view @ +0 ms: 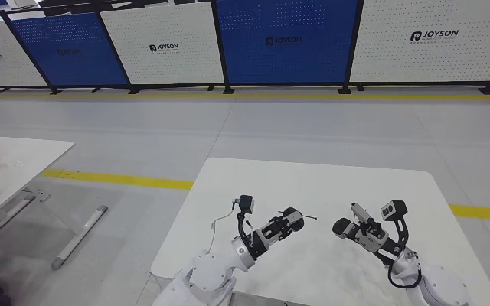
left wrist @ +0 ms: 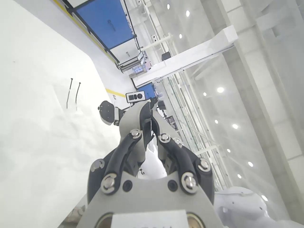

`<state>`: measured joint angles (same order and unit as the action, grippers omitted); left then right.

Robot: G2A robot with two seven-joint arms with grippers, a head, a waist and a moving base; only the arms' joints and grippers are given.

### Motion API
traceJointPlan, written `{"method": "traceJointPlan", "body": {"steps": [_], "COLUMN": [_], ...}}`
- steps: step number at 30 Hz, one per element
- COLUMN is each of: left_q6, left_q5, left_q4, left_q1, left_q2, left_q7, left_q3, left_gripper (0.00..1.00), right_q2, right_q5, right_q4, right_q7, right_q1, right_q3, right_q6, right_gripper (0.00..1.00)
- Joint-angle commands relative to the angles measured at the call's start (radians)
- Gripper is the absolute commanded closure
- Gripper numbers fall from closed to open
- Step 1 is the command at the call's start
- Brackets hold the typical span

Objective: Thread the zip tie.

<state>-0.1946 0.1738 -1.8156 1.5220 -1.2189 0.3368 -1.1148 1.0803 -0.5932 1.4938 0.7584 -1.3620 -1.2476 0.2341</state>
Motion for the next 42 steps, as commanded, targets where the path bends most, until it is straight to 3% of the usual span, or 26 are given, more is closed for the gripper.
{"method": "traceJointPlan", "body": {"steps": [1,6,13,27,32,42], "left_q6": [0.006,0.016,0.018,0.021,0.025,0.036], "left_q5": [0.017,0.045,0.025,0.03,0.171,0.18], "left_q4": [0.021,0.095,0.16,0.159,0.166,0.17], "left_q1": [-0.006,-0.026,-0.059,-0.058,-0.066,-0.07], "left_q2": [0.0,-0.002,-0.007,-0.007,-0.006,-0.004], "left_q7": [0.02,0.033,0.029,0.031,0.117,0.131], "left_q3": [0.005,0.02,0.058,0.063,0.051,0.043], "left_gripper": [1.0,1.0,1.0,1.0,1.0,1.0], "right_q2": [0.0,0.0,0.0,0.0,0.0,0.0], "right_q5": [0.0,0.0,0.0,0.0,0.0,0.0], "right_q4": [0.0,0.0,0.0,0.0,0.0,0.0], "right_q7": [0.0,0.0,0.0,0.0,0.0,0.0], "right_q1": [0.0,0.0,0.0,0.0,0.0,0.0], "right_q3": [0.0,0.0,0.0,0.0,0.0,0.0], "right_q6": [0.0,0.0,0.0,0.0,0.0,0.0], "right_gripper": [0.0,0.0,0.0,0.0,0.0,0.0]}}
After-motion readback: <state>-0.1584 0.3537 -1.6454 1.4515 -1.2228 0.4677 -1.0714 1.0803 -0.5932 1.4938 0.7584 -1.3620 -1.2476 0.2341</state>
